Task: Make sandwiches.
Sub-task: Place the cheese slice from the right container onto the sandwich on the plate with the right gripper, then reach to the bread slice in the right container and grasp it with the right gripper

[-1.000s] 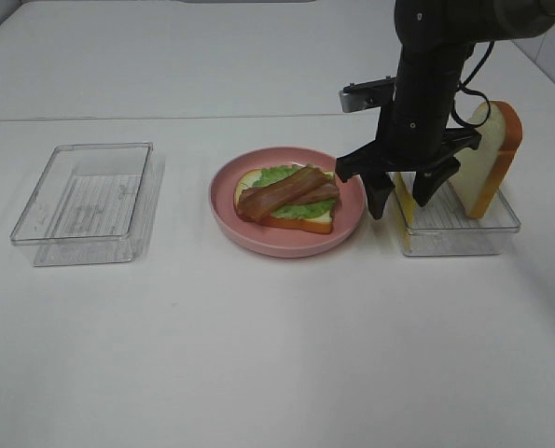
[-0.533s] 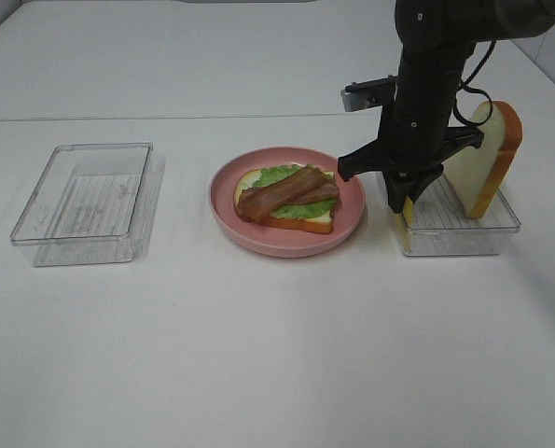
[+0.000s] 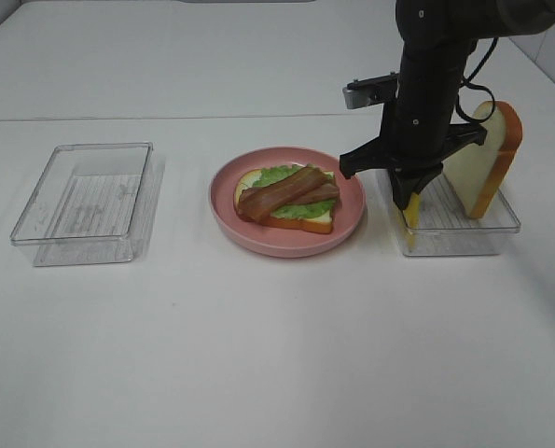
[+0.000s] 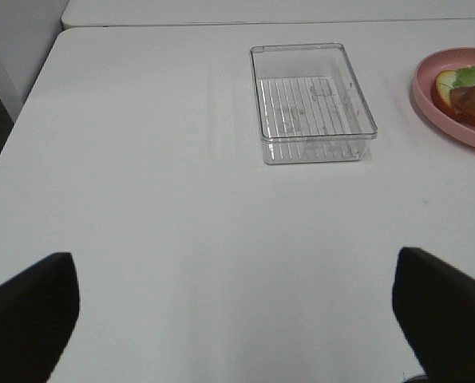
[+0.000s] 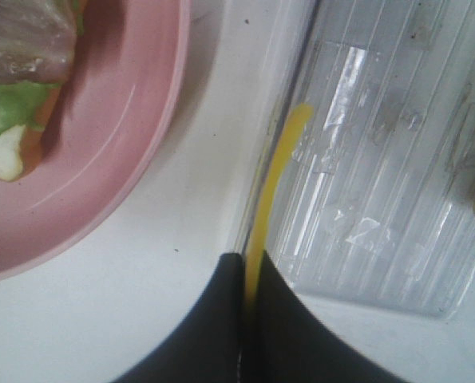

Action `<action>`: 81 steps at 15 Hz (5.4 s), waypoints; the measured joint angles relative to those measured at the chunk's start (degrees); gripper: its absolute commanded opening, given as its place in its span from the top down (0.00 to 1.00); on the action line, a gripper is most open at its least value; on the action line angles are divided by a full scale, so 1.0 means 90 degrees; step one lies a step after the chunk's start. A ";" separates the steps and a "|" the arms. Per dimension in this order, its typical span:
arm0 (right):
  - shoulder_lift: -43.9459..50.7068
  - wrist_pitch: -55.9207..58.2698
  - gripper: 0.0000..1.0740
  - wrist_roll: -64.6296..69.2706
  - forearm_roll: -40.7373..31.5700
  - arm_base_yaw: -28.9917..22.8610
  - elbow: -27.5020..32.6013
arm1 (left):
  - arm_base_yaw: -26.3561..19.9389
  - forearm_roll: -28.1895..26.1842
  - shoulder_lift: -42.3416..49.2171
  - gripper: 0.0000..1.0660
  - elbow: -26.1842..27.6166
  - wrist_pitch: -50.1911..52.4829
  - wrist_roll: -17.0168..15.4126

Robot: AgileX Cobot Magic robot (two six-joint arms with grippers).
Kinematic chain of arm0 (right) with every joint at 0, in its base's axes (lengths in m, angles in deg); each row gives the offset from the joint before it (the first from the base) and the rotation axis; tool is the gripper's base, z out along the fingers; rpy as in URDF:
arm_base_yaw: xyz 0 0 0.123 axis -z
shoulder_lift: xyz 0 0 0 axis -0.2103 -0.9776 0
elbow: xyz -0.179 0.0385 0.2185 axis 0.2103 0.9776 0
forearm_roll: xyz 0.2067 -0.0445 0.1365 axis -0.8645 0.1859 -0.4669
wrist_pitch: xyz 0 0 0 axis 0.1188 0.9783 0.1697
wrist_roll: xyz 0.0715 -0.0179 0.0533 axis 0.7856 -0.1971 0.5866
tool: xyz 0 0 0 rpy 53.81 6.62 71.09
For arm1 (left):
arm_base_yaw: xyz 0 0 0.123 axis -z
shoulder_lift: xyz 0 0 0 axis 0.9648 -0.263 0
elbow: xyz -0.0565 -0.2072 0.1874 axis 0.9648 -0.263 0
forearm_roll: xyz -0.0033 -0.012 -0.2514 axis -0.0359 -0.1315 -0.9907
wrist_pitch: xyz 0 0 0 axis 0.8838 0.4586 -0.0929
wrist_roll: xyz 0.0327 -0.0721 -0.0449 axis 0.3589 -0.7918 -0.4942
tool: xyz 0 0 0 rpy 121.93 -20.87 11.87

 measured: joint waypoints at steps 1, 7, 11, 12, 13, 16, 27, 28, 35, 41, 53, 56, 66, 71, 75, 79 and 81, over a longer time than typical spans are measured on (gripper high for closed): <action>0.0089 0.0006 1.00 0.0000 0.0000 0.0000 0.0000 | 0.0000 0.0000 0.0000 0.04 0.0000 0.0000 0.0000; 0.0936 0.0140 1.00 0.0000 -0.0102 0.0000 0.0000 | 0.0000 0.0000 0.0000 0.04 0.0000 0.0000 0.0000; 0.1146 0.0166 1.00 -0.0006 -0.0274 -0.0185 0.0000 | 0.0000 0.0000 0.0000 0.04 0.0000 0.0000 0.0000; 0.1146 0.0166 1.00 -0.0006 -0.0293 -0.0242 0.0000 | 0.0000 0.0000 0.0000 0.04 0.0000 0.0000 0.0000; 0.1146 0.0172 1.00 -0.0006 -0.0306 -0.0420 -0.0019 | 0.0000 0.0000 0.0000 0.04 0.0000 0.0000 0.0000; 0.1146 0.0000 1.00 -0.0006 -0.0427 -0.0910 -0.0267 | 0.0000 0.0000 0.0000 0.04 0.0000 0.0000 0.0000; 0.0337 -0.1592 1.00 -0.1222 -0.2585 -0.1184 -0.0388 | 0.0000 0.0000 0.0000 0.04 0.0000 0.0000 0.0000; 0.0210 -0.1789 1.00 -0.1280 -0.2585 -0.1184 -0.0388 | 0.0000 0.0000 0.0000 0.04 0.0000 0.0000 0.0000; -0.0178 -0.2171 1.00 -0.1076 -0.1630 -0.1063 -0.0388 | 0.0000 0.0000 0.0000 0.04 0.0000 0.0000 0.0000; -0.0178 -0.2012 0.89 -0.0611 -0.0885 -0.0980 -0.0388 | 0.0000 0.0000 0.0000 0.04 0.0000 0.0000 0.0000; -0.0178 -0.0783 0.22 -0.0859 -0.0293 -0.0980 -0.0388 | 0.0000 0.0000 0.0000 0.04 0.0000 0.0000 0.0000; -0.0134 -0.0541 0.22 -0.0885 -0.0095 -0.0980 -0.0401 | 0.0000 0.0000 0.0000 0.04 0.0000 0.0000 0.0000; 0.0331 0.1152 0.22 -0.0643 0.0770 -0.0547 -0.2922 | 0.0000 0.0000 0.0000 0.04 0.0000 0.0000 0.0000; 0.0407 0.1152 0.22 -0.0611 0.0707 0.0643 -0.3024 | 0.0000 0.0000 0.0000 0.04 0.0000 0.0000 0.0000; 0.0458 0.1159 0.22 -0.0643 0.0166 0.1566 -0.3037 | 0.0000 0.0000 0.0000 0.04 0.0000 0.0000 0.0000; 0.0458 0.1159 0.22 -0.0675 -0.0427 0.2343 -0.2967 | 0.0000 0.0000 0.0000 0.04 0.0000 0.0000 0.0000; 0.0452 0.1165 0.22 -0.0707 -0.0573 0.2489 -0.2865 | 0.0000 0.0000 0.0000 0.04 0.0000 0.0000 0.0000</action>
